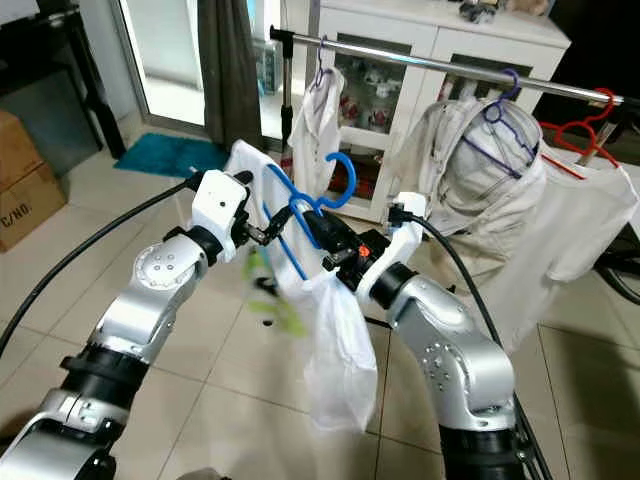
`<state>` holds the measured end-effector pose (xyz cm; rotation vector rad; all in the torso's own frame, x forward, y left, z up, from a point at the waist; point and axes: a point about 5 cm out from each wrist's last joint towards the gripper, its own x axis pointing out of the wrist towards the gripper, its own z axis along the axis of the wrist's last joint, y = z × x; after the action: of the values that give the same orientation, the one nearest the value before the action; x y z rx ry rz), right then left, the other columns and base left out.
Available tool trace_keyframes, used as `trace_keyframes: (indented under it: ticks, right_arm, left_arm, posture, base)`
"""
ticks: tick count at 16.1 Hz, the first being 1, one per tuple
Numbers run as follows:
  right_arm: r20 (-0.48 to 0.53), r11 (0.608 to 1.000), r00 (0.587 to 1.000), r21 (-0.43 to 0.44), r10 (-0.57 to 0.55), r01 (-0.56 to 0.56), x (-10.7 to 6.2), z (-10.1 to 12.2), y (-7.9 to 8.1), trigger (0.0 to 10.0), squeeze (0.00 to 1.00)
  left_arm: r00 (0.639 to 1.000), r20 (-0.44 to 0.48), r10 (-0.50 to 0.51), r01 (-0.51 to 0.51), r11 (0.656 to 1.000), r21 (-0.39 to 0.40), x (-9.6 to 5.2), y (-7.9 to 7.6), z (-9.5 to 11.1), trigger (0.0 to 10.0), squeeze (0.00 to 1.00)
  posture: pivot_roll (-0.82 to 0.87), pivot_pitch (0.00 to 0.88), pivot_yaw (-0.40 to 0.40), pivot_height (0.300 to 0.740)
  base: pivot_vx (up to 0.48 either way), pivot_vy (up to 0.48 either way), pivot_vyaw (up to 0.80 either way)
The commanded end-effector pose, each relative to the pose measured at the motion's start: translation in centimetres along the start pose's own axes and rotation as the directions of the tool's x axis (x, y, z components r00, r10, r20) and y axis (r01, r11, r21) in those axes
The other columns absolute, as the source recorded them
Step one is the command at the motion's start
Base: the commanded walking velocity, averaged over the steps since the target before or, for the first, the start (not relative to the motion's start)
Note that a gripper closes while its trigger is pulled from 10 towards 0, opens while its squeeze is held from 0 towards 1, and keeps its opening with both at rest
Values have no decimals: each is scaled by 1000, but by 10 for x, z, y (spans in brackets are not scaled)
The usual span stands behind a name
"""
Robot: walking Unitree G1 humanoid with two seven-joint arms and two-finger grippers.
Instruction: Hang hanger
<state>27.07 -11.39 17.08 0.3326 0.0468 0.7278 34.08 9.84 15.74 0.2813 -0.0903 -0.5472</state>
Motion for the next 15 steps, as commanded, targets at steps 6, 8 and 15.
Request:
trace_keyframes:
  ticks: [6, 8, 15]
  right_arm:
    - [47, 992, 991, 37, 122, -123, -9, 10, 12, 0, 0]
    - [40, 993, 993, 34, 115, -117, -11, 9, 11, 0, 0]
    - [33, 994, 995, 36, 97, -98, -13, 9, 7, 0, 0]
  left_arm:
    - [997, 10, 78, -79, 996, 39, 7, 14, -2, 0, 0]
    - [997, 19, 78, -79, 996, 42, 8, 15, 0, 0, 0]
    - [994, 24, 109, -110, 993, 30, 8, 14, -3, 0, 0]
  posture:
    - [-67, 0, -63, 740]
    - [-68, 0, -62, 740]
    - [-71, 0, -67, 740]
  base:
    - [0, 0, 0]
    - [0, 0, 0]
    - [0, 0, 0]
